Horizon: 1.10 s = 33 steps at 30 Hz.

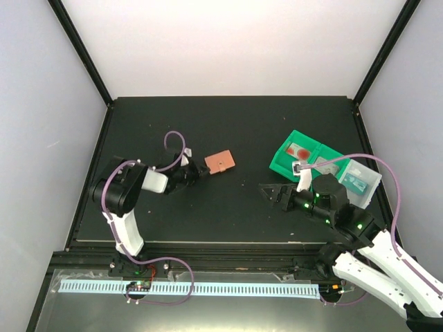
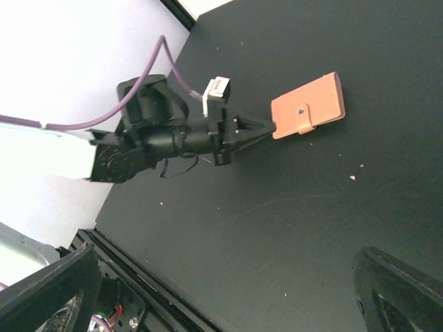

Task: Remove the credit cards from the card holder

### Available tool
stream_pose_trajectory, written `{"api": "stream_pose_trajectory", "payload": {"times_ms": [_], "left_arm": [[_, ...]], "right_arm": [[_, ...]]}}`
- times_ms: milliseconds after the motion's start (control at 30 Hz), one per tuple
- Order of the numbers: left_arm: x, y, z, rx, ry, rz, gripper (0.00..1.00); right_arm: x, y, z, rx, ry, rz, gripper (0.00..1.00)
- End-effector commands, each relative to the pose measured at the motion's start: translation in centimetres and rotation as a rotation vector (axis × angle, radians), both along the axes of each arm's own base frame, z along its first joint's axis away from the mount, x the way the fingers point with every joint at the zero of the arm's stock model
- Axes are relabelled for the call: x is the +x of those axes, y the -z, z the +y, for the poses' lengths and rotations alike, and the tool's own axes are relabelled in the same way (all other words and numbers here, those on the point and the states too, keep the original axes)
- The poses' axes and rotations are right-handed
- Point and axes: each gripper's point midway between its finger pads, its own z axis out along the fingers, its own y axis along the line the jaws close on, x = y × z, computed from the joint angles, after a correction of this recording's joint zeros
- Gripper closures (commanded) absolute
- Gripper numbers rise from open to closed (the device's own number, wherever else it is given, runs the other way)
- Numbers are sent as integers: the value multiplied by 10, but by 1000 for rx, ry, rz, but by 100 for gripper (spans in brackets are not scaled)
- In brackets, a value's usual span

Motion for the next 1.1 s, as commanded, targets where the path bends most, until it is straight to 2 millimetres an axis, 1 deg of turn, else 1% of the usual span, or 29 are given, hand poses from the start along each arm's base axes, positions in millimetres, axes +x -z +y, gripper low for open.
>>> {"api": "stream_pose_trajectory", "payload": {"times_ms": [0, 200, 267, 300, 333, 400, 467, 533, 567, 600, 633, 667, 733, 800, 867, 967, 1067], "left_arm": [[-34, -1, -3, -7, -8, -8, 98], [-90, -3, -11, -14, 21, 15, 98], [-104, -8, -15, -21, 38, 12, 98], [-109, -11, -18, -22, 52, 6, 97], [-112, -15, -21, -16, 73, 0, 93], [-116, -22, -24, 10, 113, -19, 80], [-113, -29, -23, 66, 141, -52, 65], [-105, -36, -15, 158, 149, -85, 52], [-103, -38, -10, 213, 153, -94, 48], [-94, -48, -9, 258, 167, -145, 45], [-86, -54, -5, 305, 162, -173, 42], [-79, -56, -2, 337, 172, -191, 40], [-66, -62, -4, 369, 211, -232, 38], [-56, -64, -10, 385, 266, -252, 38], [-51, -63, -16, 399, 320, -267, 38], [-48, -61, -25, 387, 393, -294, 38], [-50, -53, -33, 374, 460, -294, 38]], "right_arm": [[-2, 14, 2, 3, -7, 42, 0], [-2, 24, 3, -6, -9, 63, 0], [-2, 26, 3, -11, -7, 67, 0], [-2, 26, 2, -12, -6, 68, 0], [-2, 26, 2, -14, -6, 69, 0], [-2, 26, 2, -15, -5, 69, 0], [-2, 25, 2, -14, -6, 68, 0], [-2, 23, 1, -11, -3, 67, 0], [-3, 23, 1, -8, -5, 68, 0], [-3, 22, 1, -4, -6, 65, 0], [-4, 22, 1, -2, -7, 65, 0], [-4, 21, 2, 4, -7, 64, 0], [-5, 20, 2, 8, -10, 63, 0], [-6, 19, 2, 8, -17, 63, 0], [-7, 21, 1, 2, -16, 67, 0], [-7, 21, -1, 3, -7, 71, 0], [-8, 20, -1, 12, -7, 71, 0]]}}
